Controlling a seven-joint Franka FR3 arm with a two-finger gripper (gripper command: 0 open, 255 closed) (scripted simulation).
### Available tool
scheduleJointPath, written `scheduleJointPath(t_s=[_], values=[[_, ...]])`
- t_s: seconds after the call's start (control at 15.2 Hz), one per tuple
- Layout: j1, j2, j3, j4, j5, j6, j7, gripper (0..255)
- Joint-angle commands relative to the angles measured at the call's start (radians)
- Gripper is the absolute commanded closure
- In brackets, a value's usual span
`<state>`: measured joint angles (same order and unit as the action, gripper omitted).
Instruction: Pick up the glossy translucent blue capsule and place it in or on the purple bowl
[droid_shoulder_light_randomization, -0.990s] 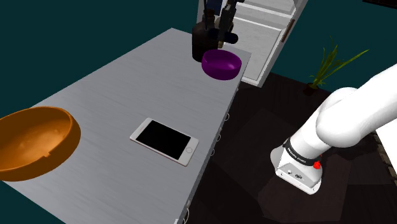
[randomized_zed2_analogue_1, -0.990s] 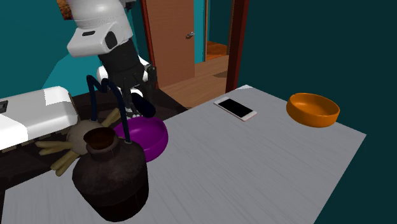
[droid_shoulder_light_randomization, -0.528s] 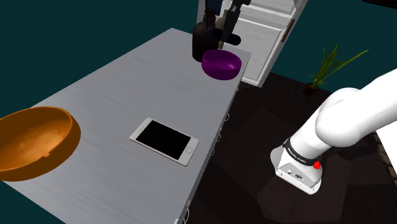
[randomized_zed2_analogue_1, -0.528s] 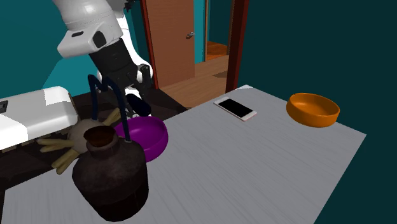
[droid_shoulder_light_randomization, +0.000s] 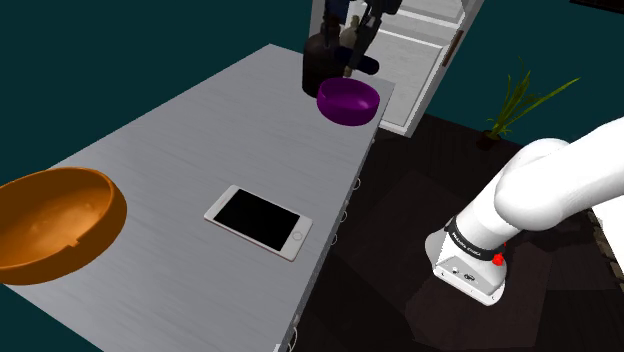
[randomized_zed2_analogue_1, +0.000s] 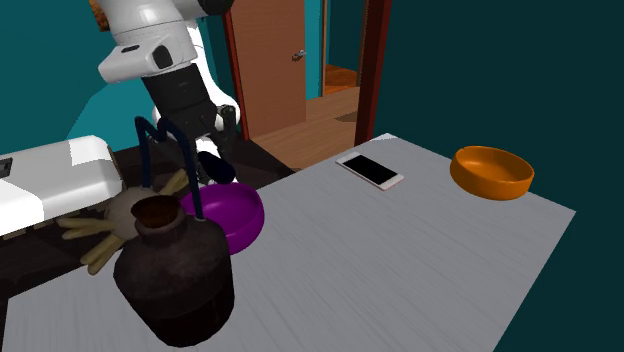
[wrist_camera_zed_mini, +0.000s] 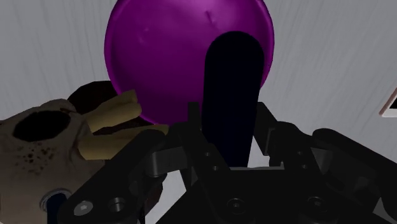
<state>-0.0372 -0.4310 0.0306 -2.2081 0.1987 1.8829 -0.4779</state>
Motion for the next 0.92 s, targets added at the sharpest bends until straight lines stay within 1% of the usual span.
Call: scheduleJointPath(t_s=[0.0,0.13,0.4,0.46,0.59,0.66,0.73,0.79,0.86], values=[[-0.011,0.134,-0.008,-0.009,-0.015,-0.006,-0.005,255],[-0.014,0.134,-0.005,-0.009,-0.014,-0.006,-0.006,255],[-0.044,0.133,0.022,-0.009,-0.006,-0.008,-0.013,255],[-0.038,0.079,0.030,-0.083,0.002,0.013,-0.008,0],[-0.038,0.143,0.035,-0.008,-0.002,0.003,0.003,0],[-0.044,0.165,0.025,-0.022,-0.004,0.037,-0.018,0],[-0.051,0.116,0.007,-0.055,-0.006,0.016,-0.040,0],[-0.046,0.133,0.024,-0.009,-0.005,-0.008,-0.013,0],[-0.050,0.130,0.022,0.021,-0.008,-0.042,-0.013,0]])
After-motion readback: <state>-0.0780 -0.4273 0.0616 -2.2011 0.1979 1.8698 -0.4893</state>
